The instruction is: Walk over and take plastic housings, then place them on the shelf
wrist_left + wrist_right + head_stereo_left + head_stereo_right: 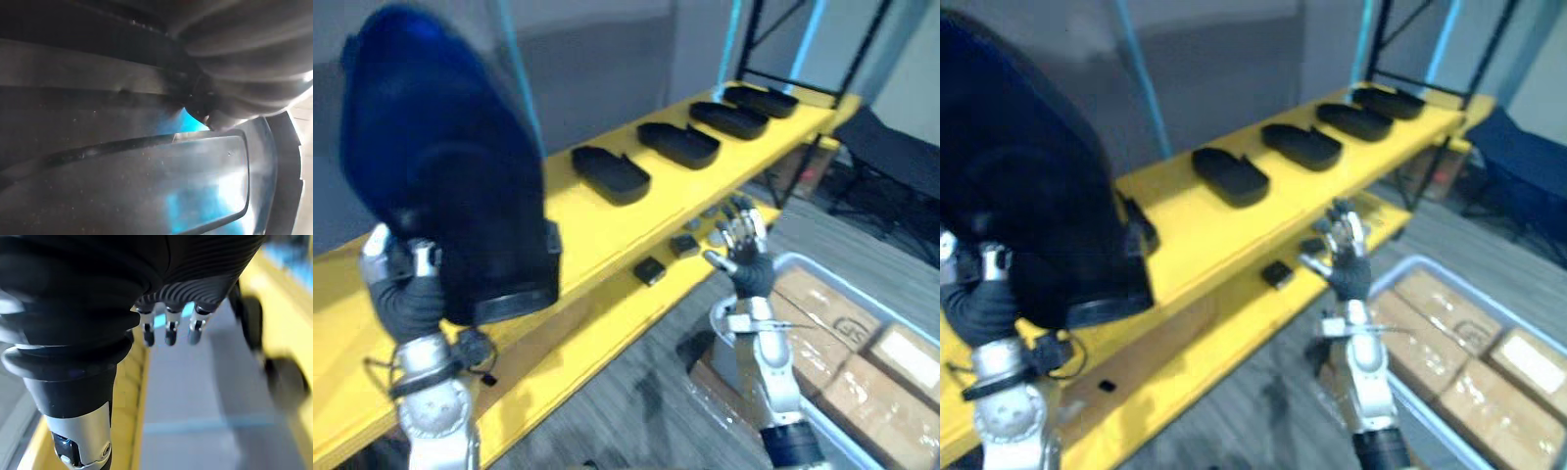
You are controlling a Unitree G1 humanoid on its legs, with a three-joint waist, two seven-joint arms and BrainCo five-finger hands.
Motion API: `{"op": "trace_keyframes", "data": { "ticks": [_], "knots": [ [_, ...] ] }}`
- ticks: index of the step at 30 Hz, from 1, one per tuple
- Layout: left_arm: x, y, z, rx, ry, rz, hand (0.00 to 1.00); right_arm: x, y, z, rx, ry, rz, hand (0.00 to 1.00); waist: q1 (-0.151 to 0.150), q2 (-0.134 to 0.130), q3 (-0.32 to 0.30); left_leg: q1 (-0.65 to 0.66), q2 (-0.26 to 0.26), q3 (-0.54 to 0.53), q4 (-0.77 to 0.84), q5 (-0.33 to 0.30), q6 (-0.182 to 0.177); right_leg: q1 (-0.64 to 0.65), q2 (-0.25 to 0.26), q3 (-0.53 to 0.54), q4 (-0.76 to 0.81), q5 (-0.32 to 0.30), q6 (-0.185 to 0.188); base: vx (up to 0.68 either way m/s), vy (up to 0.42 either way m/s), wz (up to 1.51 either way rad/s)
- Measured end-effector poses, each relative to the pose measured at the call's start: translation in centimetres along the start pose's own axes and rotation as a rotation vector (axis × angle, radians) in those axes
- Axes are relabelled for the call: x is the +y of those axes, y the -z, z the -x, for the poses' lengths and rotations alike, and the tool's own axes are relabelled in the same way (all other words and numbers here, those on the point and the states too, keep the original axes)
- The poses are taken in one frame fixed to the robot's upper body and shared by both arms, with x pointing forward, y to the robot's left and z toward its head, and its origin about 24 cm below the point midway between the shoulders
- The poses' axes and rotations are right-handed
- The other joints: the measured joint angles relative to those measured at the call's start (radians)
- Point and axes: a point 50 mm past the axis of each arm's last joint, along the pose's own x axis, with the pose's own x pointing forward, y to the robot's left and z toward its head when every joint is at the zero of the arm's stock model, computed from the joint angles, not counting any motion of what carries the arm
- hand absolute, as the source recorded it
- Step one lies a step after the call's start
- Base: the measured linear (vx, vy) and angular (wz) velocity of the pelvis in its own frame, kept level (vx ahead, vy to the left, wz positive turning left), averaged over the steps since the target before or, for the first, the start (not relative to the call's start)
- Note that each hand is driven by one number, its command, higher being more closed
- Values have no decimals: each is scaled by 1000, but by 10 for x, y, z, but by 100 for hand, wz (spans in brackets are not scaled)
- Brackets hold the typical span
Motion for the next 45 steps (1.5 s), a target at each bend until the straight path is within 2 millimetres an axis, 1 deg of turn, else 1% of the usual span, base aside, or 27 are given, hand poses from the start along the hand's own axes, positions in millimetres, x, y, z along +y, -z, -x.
{"op": "trace_keyframes", "data": {
  "ticks": [2, 4, 5, 6, 7, 10, 12, 13, 15, 16, 17, 18, 19, 20, 21, 22, 23, 25, 27, 30, 32, 33, 35, 37, 42, 44, 45],
  "knots": [
    [24, 3, 9, 46, -74, -94, 100, 6, 9, -2, 42, -23, -5, 0, 47, -2, -7, -3, -8, -42, -2, 2, 0, 24, 1, -49, 0, -7, 5, 72, -19, 55],
    [41, 4, 17, 77, -152, -152, 100, 10, 15, -1, 76, -30, -12, 0, 81, -3, -8, -7, -18, -79, -1, 2, 2, 44, -4, -83, 0, -9, 6, 54, 9, 56],
    [48, 3, 19, 85, -178, -176, 100, 11, 17, -1, 88, -34, -12, 0, 92, -11, -15, -18, -24, -97, 0, 3, 3, 46, -8, -104, 0, -14, 10, 64, 20, 71],
    [59, 2, 24, 99, -227, -212, 100, 15, 21, -2, 107, -30, -8, 0, 112, -19, -20, -26, -34, -124, 0, 7, 6, 55, -14, -130, 0, -19, 16, 43, 13, 45],
    [72, -11, 33, 51, -314, -177, 100, 19, 23, -10, 125, 51, 21, 0, 138, -33, 20, -49, -76, -141, 29, -10, 22, 101, -70, -215, 37, -60, 28, 36, 5, 27],
    [72, -11, 33, 51, -314, -177, 100, 19, 23, -10, 125, 51, 21, 0, 137, -33, 20, -49, -76, -141, 29, -10, 21, 101, -70, -215, 37, -60, 28, 0, 0, 0],
    [67, -10, 31, 44, -309, -151, 100, 13, 22, -8, 125, 70, 30, 0, 127, -33, 21, -47, -76, -142, 31, -10, 23, 100, -71, -206, 45, -60, 27, 1, 23, 1],
    [61, -10, 29, 38, -298, -121, 100, 6, 21, -3, 126, 101, 33, 0, 121, -31, 23, -42, -75, -143, 30, -9, 23, 99, -74, -173, 58, -60, 27, 13, 114, 2],
    [49, -10, 25, 26, -274, -61, 100, -11, 15, 9, 115, 174, 45, 0, 94, -29, 24, -31, -71, -132, 27, -15, 30, 97, -81, -92, 86, -61, 25, 23, 165, 1],
    [40, -9, 20, 10, -258, -15, 100, -26, 7, 17, 92, 238, 64, 0, 65, -30, 24, -31, -61, -92, 26, -21, 35, 90, -86, -40, 104, -63, 22, 10, 144, 1],
    [36, -9, 17, 0, -252, 8, 100, -35, 2, 20, 76, 273, 79, 0, 48, -31, 24, -33, -53, -58, 24, -20, 36, 83, -89, -14, 115, -64, 19, -6, 178, -6],
    [28, -8, 11, -19, -234, 46, 100, -52, -8, 26, 49, 338, 122, 0, 21, -31, 25, -31, -40, -4, 21, -17, 36, 69, -93, 37, 136, -70, 10, -19, 159, -22],
    [22, -6, 3, -37, -207, 68, 100, -70, -18, 33, 25, 402, 167, 0, -3, -35, 23, -23, -38, 21, 13, -15, 40, 50, -99, 90, 153, -71, 9, -14, 153, -36],
    [18, -3, 0, -41, -191, 76, 100, -79, -23, 37, 13, 432, 189, 0, -9, -35, 24, -14, -37, 33, 2, -13, 42, 41, -101, 120, 161, -71, 8, 5, 121, -39],
    [12, 2, -9, -46, -159, 86, 100, -94, -33, 45, -10, 488, 231, 0, -31, -36, 24, -3, -40, 43, -17, -6, 45, 38, -105, 165, 163, -71, 8, 26, 105, -24],
    [7, 7, -16, -43, -133, 81, 100, -107, -42, 51, -25, 531, 270, 0, -64, -39, 23, 8, -41, 47, -38, 2, 48, 35, -106, 206, 164, -71, 8, 37, 93, -12],
    [5, 9, -20, -43, -118, 79, 100, -112, -46, 54, -33, 549, 289, 0, -77, -41, 23, 14, -40, 50, -51, 8, 46, 34, -106, 215, 165, -71, 8, 54, 54, -11],
    [-3, 14, -26, -37, -76, 35, 100, -123, -57, 58, -62, 564, 338, 0, -99, -43, 23, 26, -39, 66, -83, 48, 38, 23, -107, 210, 165, -71, 8, 68, 1, -9],
    [-4, 16, -25, -28, -68, 8, 100, -121, -58, 56, -66, 543, 343, 0, -101, -42, 23, 30, -38, 76, -83, 55, 34, 28, -107, 206, 165, -71, 8, 69, -3, 12],
    [0, 17, -22, -12, -80, -9, 100, -112, -61, 43, -107, 478, 332, 0, -80, -32, 23, 40, -31, 76, -83, 61, 26, 55, -97, 201, 167, -71, 9, 58, 3, 31],
    [10, 19, -18, 5, -118, -46, 100, -93, -68, 22, -180, 374, 315, 0, -62, -18, 25, 37, -24, 69, -83, 67, 17, 75, -86, 197, 168, -72, 9, 21, 5, 45],
    [13, 20, -18, 8, -127, -58, 100, -89, -69, 17, -189, 349, 317, 0, -55, -15, 25, 37, -22, 65, -83, 68, 15, 82, -83, 196, 168, -72, 8, -4, -9, 49],
    [24, 20, -15, 15, -174, -95, 100, -74, -70, 2, -215, 275, 315, 0, -36, -4, 31, 31, -17, 15, -88, 81, 9, 106, -70, 164, 179, -80, -2, -25, -25, 64],
    [31, 20, -14, 15, -207, -119, 100, -66, -69, -4, -222, 243, 309, 0, -15, -3, 32, 24, -19, -21, -99, 96, 5, 116, -68, 138, 195, -104, -22, -35, -23, 71],
    [52, 17, -8, 22, -283, -194, 100, -47, -64, -15, -229, 171, 279, 0, 30, 4, 37, -19, -35, -118, -100, 132, -3, 134, -65, 76, 215, -160, -29, -39, -30, 57],
    [55, 17, -5, 32, -287, -207, 100, -45, -63, -17, -228, 170, 280, 0, 33, 4, 37, -35, -46, -153, -106, 146, -1, 155, -64, 30, 219, -186, -32, -50, -51, 74],
    [58, 17, -2, 38, -290, -221, 100, -42, -63, -19, -230, 167, 288, 0, 34, 5, 40, -54, -44, -132, -107, 135, 16, 165, -63, 3, 218, -202, -31, -53, -68, 97]
  ]
}}
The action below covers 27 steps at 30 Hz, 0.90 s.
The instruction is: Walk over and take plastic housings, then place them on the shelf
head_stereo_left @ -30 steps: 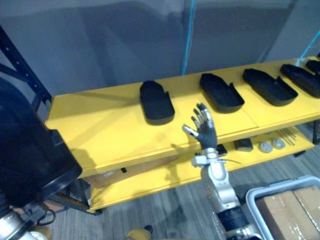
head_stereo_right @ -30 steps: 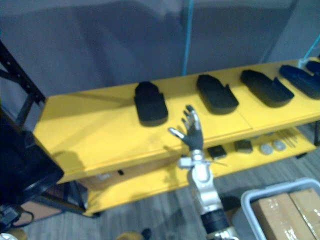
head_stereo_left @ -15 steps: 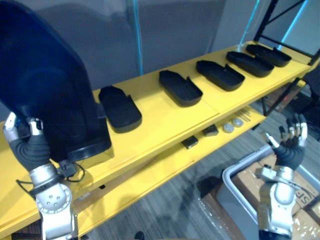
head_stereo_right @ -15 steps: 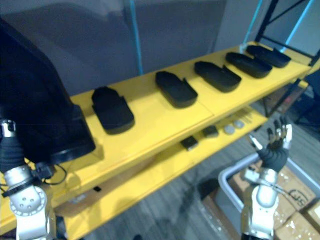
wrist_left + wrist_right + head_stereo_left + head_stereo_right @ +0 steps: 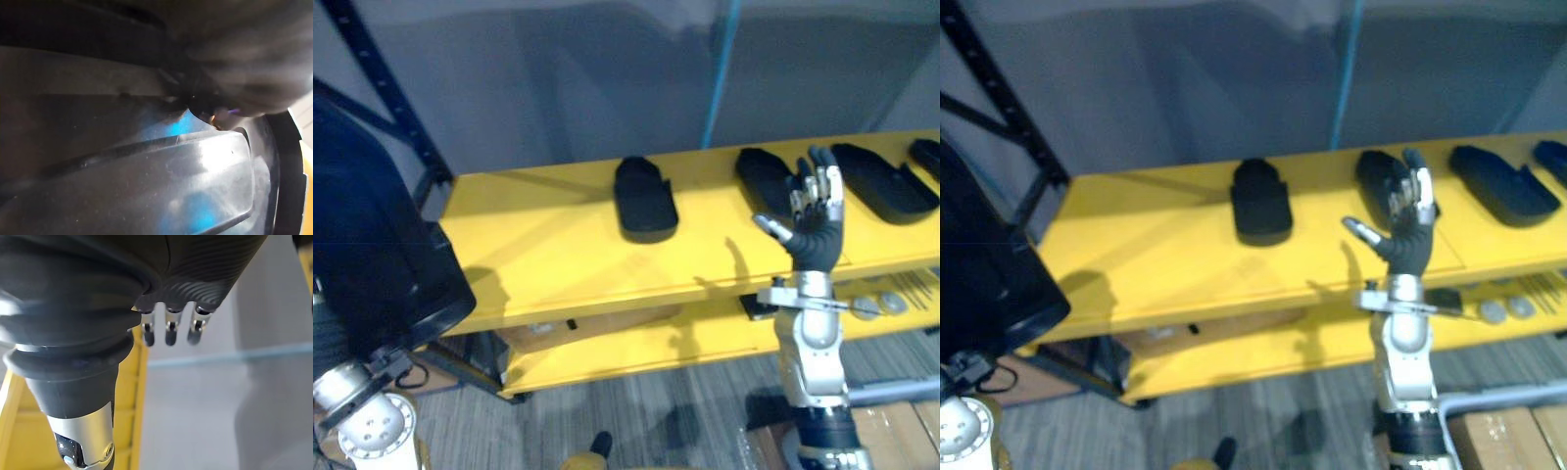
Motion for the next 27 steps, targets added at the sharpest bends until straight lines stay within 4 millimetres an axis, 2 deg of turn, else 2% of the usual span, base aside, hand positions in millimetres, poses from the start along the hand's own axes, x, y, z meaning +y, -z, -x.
{"op": "trace_keyframes", "data": {
  "ticks": [3, 4, 6, 7, 9, 11, 12, 14, 15, 16, 17, 18, 19, 20, 21, 22, 23, 24, 25, 26, 27],
  "knots": [
    [2, 0, 1, -3, -6, 4, 100, -6, -1, -1, -7, 36, 32, 0, -6, -1, 23, -44, 29, 160, 2, -10, 17, 62, 17, -128, -51, -3, -1, -74, -50, 122],
    [0, 0, 1, -5, 7, 12, 100, -11, -2, 0, -10, 64, 56, 0, -9, 1, 26, -72, 39, 236, 8, -8, 35, 76, 21, -174, -58, -3, 0, -57, 5, 138],
    [-2, -2, 1, -21, 36, 35, 100, -22, -2, 2, -8, 117, 104, 0, -15, 11, 35, -107, 45, 323, 26, 15, 77, 104, 26, -227, -51, -2, 1, -26, 123, 149],
    [-2, -2, 2, -24, 49, 44, 100, -26, -3, 2, -12, 140, 125, 0, -15, 21, 48, -107, 44, 347, 25, 29, 81, 119, 24, -244, -33, -2, 1, -26, 173, 126],
    [-1, -2, 2, -24, 58, 41, 100, -26, -4, 2, -18, 139, 144, 0, 0, 37, 57, -109, 41, 339, 21, 54, 75, 122, 23, -236, -2, -14, 4, -24, 118, 70],
    [5, -2, 0, -24, 33, 30, 100, -17, -4, -2, -31, 106, 142, 0, 2, 20, 64, -112, 28, 358, 7, 94, 74, 95, 41, -193, -20, -119, -4, -81, 2, 34],
    [7, -1, 1, -16, 25, 35, 100, -17, -5, -3, -35, 108, 139, 0, 7, 23, 64, -114, 27, 373, 8, 120, 68, 95, 39, -183, -25, -124, 3, -67, -18, -6],
    [7, -4, -1, -42, 17, 55, 100, -25, -5, -1, -31, 137, 151, 0, -7, 15, 68, -138, 20, 394, 8, 164, 52, 87, 35, -164, -47, -148, 45, -47, 22, -8],
    [4, -7, -2, -64, 29, 70, 100, -33, -4, 3, -20, 167, 166, 0, -11, 10, 77, -142, 12, 397, 8, 164, 52, 82, 24, -164, -40, -155, 62, -44, 21, 2],
    [2, -8, -3, -74, 40, 78, 100, -37, -4, 6, -12, 185, 175, 0, -12, 8, 78, -143, 9, 399, 8, 164, 52, 79, 17, -165, -33, -158, 56, -3, 65, -2],
    [-1, -11, -6, -98, 51, 95, 100, -46, -4, 10, -4, 220, 190, 0, -16, -14, 87, -139, -4, 419, 8, 150, 62, 71, -15, -167, -7, -176, 27, 50, 61, 2],
    [-4, -13, -8, -117, 54, 112, 100, -51, -5, 11, -5, 237, 202, 0, -37, -10, 89, -138, -12, 434, 28, 136, 77, 58, -36, -164, 63, -180, 19, 33, 155, 25],
    [-10, -15, -11, -135, 63, 135, 100, -58, -5, 15, 5, 260, 220, 0, -59, -12, 92, -138, -18, 425, 41, 136, 77, -3, -86, -130, 245, -168, 1, 21, 237, 44],
    [-18, -19, -17, -164, 87, 159, 100, -63, -4, 20, 18, 274, 233, 0, -70, -13, 92, -123, -18, 419, 49, 126, 90, -78, -124, -48, 423, -114, -73, -16, 285, 40],
    [-21, -21, -19, -182, 103, 162, 100, -64, -4, 21, 20, 275, 235, 0, -72, -13, 92, -109, -17, 417, 47, 120, 97, -117, -139, -8, 499, -64, -96, -3, 267, 30],
    [-25, -26, -25, -216, 134, 163, 100, -63, -4, 22, 17, 266, 233, 0, -86, -18, 93, -82, -6, 391, 33, 110, 103, -174, -151, 53, 619, 16, -85, -16, 183, 26],
    [-29, -27, -27, -228, 149, 170, 100, -63, -5, 23, 8, 266, 231, 0, -94, -12, 94, -76, -1, 377, 24, 108, 106, -195, -140, 72, 636, -34, -59, -55, 182, 38],
    [-35, -28, -32, -237, 161, 182, 100, -61, -7, 23, -16, 259, 227, 0, -97, -20, 91, -64, 12, 363, 8, 107, 108, -238, -116, 95, 632, -131, -40, -138, 138, 32],
    [-39, -24, -34, -219, 156, 190, 100, -59, -11, 21, -45, 250, 223, 0, -99, -22, 91, -58, 17, 351, 9, 99, 107, -272, -99, 96, 577, -174, -35, -174, 120, 27],
    [-40, -21, -36, -206, 153, 190, 100, -59, -13, 20, -61, 249, 221, 0, -104, -22, 91, -56, 17, 342, 8, 97, 107, -280, -91, 98, 531, -184, -31, -231, 124, 36],
    [-45, -17, -39, -180, 152, 193, 100, -59, -15, 20, -77, 255, 226, 0, -115, -20, 92, -51, 17, 324, 8, 93, 105, -281, -71, 117, 418, -183, -29, -224, 120, 42]
  ]
}}
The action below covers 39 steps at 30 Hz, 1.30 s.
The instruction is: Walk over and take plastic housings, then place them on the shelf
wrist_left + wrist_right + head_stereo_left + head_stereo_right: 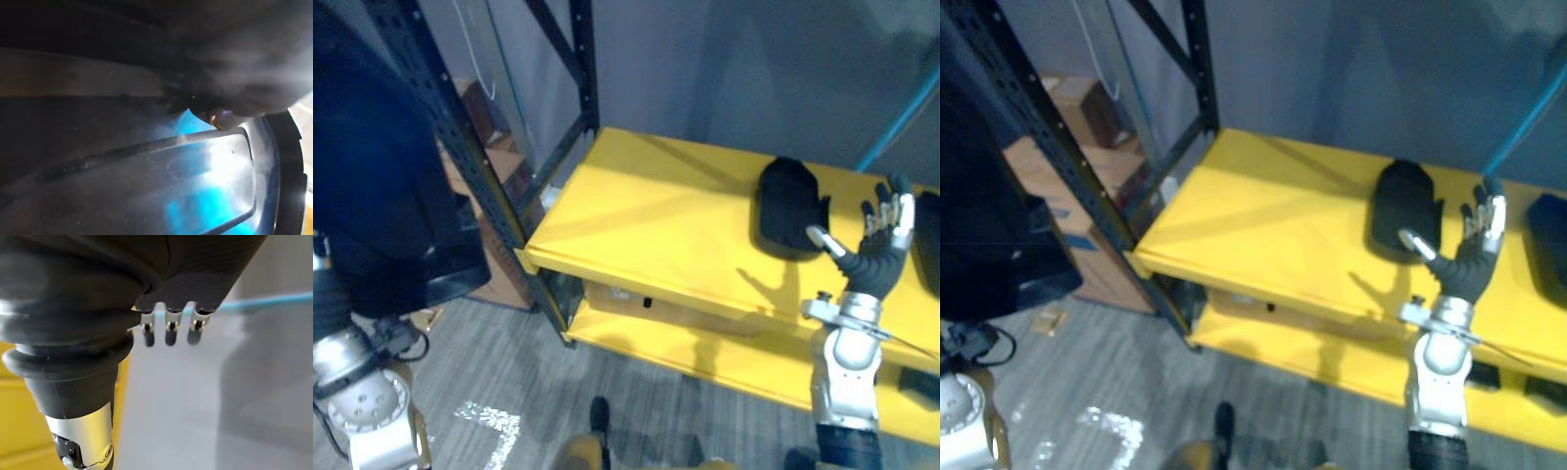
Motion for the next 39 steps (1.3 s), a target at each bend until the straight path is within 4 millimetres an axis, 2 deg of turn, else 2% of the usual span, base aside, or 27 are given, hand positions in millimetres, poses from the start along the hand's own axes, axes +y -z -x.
{"op": "trace_keyframes", "data": {
  "ticks": [2, 4, 5, 6, 7, 8, 10, 12, 16, 17, 20, 23, 26, 28, 29, 32, 33, 34, 36, 38, 39],
  "knots": [
    [-6, 3, -3, 13, 16, 12, 100, -1, -2, 0, -13, 5, 15, 0, 0, -3, -2, 0, -2, -13, 0, -4, -6, 3, 26, 38, -140, 17, 24, -230, 51, 39],
    [-6, 4, -2, 21, 37, 9, 100, 1, -16, -3, -85, 15, 54, 0, 6, -25, -15, 0, -15, -11, -2, -10, -25, 24, 48, 45, -319, 82, 58, -106, -120, 32],
    [-6, 4, 0, 29, 42, 9, 100, 0, -18, -3, -101, 15, 70, 0, 1, -20, -16, 4, -14, -8, -5, -11, -28, 36, 54, 45, -336, 107, 78, -7, -176, 27],
    [-4, 3, 6, 39, 59, 6, 100, -1, -19, -4, -115, 26, 105, 0, -1, -3, -21, 13, 4, 4, -5, -14, -43, 56, 75, 43, -371, 132, 99, 74, -174, 1],
    [-2, 1, 12, 48, 66, 6, 100, -2, -20, -5, -130, 47, 138, 0, 12, 18, -29, 21, 31, 19, -2, -13, -61, 75, 104, 46, -416, 155, 84, 120, -181, -16],
    [-1, -2, 14, 45, 71, 16, 100, -4, -21, -5, -147, 75, 168, 0, 13, 29, -37, 21, 42, 21, -2, -9, -72, 91, 123, 41, -455, 180, 88, 152, -162, -25],
    [-3, -8, 16, 25, 89, 41, 100, -11, -27, -7, -191, 147, 224, 0, 8, 40, -45, 20, 66, 33, -2, -7, -84, 113, 155, 36, -500, 207, 79, 139, -134, -8],
    [-6, -11, 16, 11, 106, 77, 100, -18, -36, -8, -251, 226, 283, 0, -8, 41, -46, 24, 77, 62, -2, -5, -86, 125, 168, 34, -511, 208, 77, 99, -88, -6],
    [-12, -12, 17, 21, 165, 152, 100, -41, -67, -10, -436, 457, 433, 0, -40, 38, -53, 55, 85, 126, -5, -19, -102, 131, 169, 59, -523, 209, 76, 42, -25, -24],
    [-13, -12, 16, 24, 176, 178, 100, -49, -73, -8, -466, 532, 463, 0, -59, 37, -55, 59, 86, 129, -8, -23, -101, 139, 169, 60, -528, 211, 77, 0, -4, -21],
    [-15, -11, 15, 30, 198, 203, 100, -73, -78, 1, -455, 660, 561, 0, -71, 30, -59, 86, 88, 166, -9, -38, -103, 144, 167, 88, -535, 218, 77, -16, 10, -28],
    [-16, -4, 16, 104, 215, 274, 100, -102, -76, 17, -362, 791, 632, 0, -101, 29, -88, 97, 89, 201, -10, -46, -100, 142, 166, 112, -550, 225, 76, -27, 14, -34],
    [-20, 19, 24, 265, 238, 321, 100, -127, -66, 46, -214, 911, 653, 0, -116, 42, -104, 127, 95, 257, -10, -65, -105, 141, 163, 137, -552, 223, 71, -22, 20, -45],
    [-23, 41, 37, 413, 245, 351, 100, -144, -49, 82, -22, 993, 724, 0, -138, 52, -128, 136, 107, 307, -10, -73, -102, 126, 157, 137, -549, 223, 72, 16, -6, -39],
    [-23, 47, 40, 449, 240, 357, 100, -147, -44, 91, 31, 1011, 739, 0, -141, 57, -130, 143, 108, 329, -10, -74, -103, 124, 155, 137, -550, 225, 74, 25, 8, -52],
    [-24, 78, 61, 645, 215, 346, 100, -164, -22, 146, 312, 1095, 803, 0, -164, 71, -141, 165, 125, 407, -10, -87, -114, 126, 147, 138, -547, 243, 70, -3, -26, -44],
    [-26, 82, 63, 674, 211, 360, 100, -166, -18, 156, 364, 1110, 807, 0, -168, 73, -141, 169, 126, 414, -10, -87, -114, 125, 146, 139, -546, 244, 70, 44, -4, -24],
    [-36, 93, 66, 744, 207, 403, 100, -170, -7, 183, 517, 1119, 807, 0, -169, 74, -142, 179, 132, 452, -10, -87, -114, 126, 144, 145, -543, 250, 79, 30, 0, -18],
    [-42, 103, 67, 806, 179, 422, 100, -167, 6, 206, 663, 1099, 767, 0, -174, 76, -142, 182, 133, 458, -10, -88, -115, 124, 141, 151, -540, 250, 79, 14, 1, -12],
    [-48, 117, 69, 883, 139, 428, 100, -152, 30, 230, 864, 984, 669, 0, -182, 76, -139, 190, 132, 465, -10, -93, -116, 124, 139, 158, -533, 250, 79, 8, 7, -9],
    [-48, 119, 70, 900, 133, 419, 100, -147, 37, 234, 906, 940, 642, 0, -182, 76, -138, 192, 132, 470, -10, -95, -117, 124, 139, 161, -533, 250, 78, 9, 11, -11]
  ]
}}
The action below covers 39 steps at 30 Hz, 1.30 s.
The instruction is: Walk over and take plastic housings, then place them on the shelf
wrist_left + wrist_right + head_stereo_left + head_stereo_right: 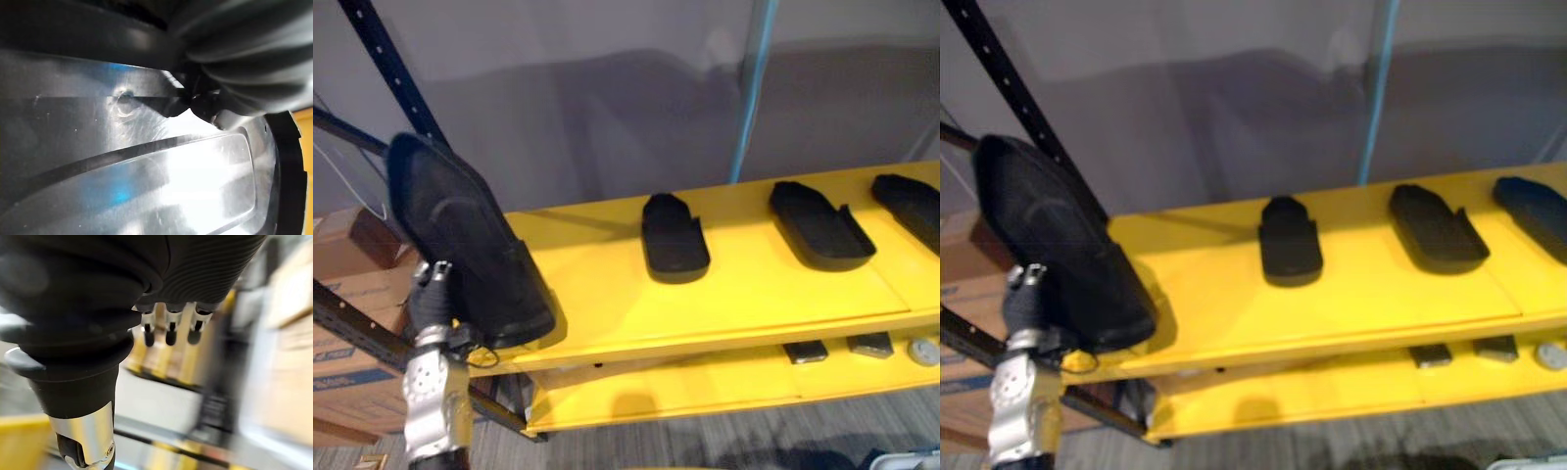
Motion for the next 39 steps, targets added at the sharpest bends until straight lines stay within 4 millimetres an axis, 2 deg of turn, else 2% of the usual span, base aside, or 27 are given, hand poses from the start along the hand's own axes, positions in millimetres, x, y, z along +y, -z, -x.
{"op": "trace_keyframes", "data": {
  "ticks": [4, 7, 10, 12, 15, 18, 22, 26, 29, 32, 36, 39],
  "knots": [
    [0, 10, -19, 106, -20, -38, 100, 29, 32, 23, 136, -342, 68, 0, 2, -4, 6, -3, 5, 76, 0, -2, -2, -17, -6, 5, 1, -6, -6, 11, 3, -1],
    [-4, 1, -40, 140, -14, -77, 100, 48, 49, 39, 198, -572, 145, 0, 10, -16, 14, -36, -1, 72, 0, 2, -3, -46, -9, 4, 4, -7, -7, 11, 14, 4],
    [-5, -15, -64, 181, -9, -199, 100, 55, 64, 48, 267, -719, 223, 0, 15, -37, 32, -56, -8, 60, 0, 16, -4, -67, -9, 2, 8, -2, -4, 66, 35, 10],
    [0, -21, -74, 231, 0, -308, 100, 52, 71, 47, 299, -738, 254, 0, 13, -44, 39, -58, -11, 49, 1, 19, -5, -68, -8, 2, 7, -5, -8, 94, 25, 3],
    [8, -38, -85, 261, 33, -470, 100, 49, 76, 41, 328, -754, 280, 0, -4, -40, 41, -61, -13, 39, 6, 19, -5, -68, -8, 0, 7, -9, -15, 93, 7, 4],
    [11, -54, -94, 272, 68, -604, 100, 47, 77, 35, 335, -779, 325, 0, -10, -21, 53, -51, -13, 37, 6, 19, -5, -63, -7, 1, 9, -10, -16, 59, -9, -3],
    [1, -68, -101, 278, 169, -706, 100, 40, 85, 32, 376, -801, 382, 0, -14, 1, 68, -49, -8, 30, 6, 21, -7, -60, -2, 0, 14, -13, -22, 9, -4, 0],
    [-3, -71, -103, 294, 224, -709, 100, 37, 90, 32, 408, -811, 404, 0, -25, 1, 89, -45, -8, 20, 6, 21, -7, -63, -3, 2, 22, -15, -23, -37, -2, -2],
    [4, -70, -102, 342, 231, -671, 100, 34, 95, 34, 437, -818, 414, 0, -38, -8, 100, -49, -8, 16, 6, 28, -6, -72, -3, 7, 27, -18, -23, -97, -9, -4],
    [8, -69, -101, 369, 224, -609, 100, 31, 97, 33, 451, -809, 418, 0, -37, -11, 104, -50, -8, 15, 1, 29, -5, -85, -5, 15, 41, -31, -19, -72, -13, -1],
    [13, -62, -99, 419, 202, -522, 100, 26, 99, 31, 468, -779, 409, 0, -36, -11, 105, -49, -9, 9, 0, 30, -5, -86, -6, 16, 40, -34, -16, -29, -4, 1],
    [22, -47, -93, 477, 164, -466, 100, 23, 103, 34, 483, -772, 411, 0, -38, -14, 107, -49, -9, 2, 1, 30, -5, -78, -5, 10, 35, -34, -16, 25, -10, 6]
  ]
}}
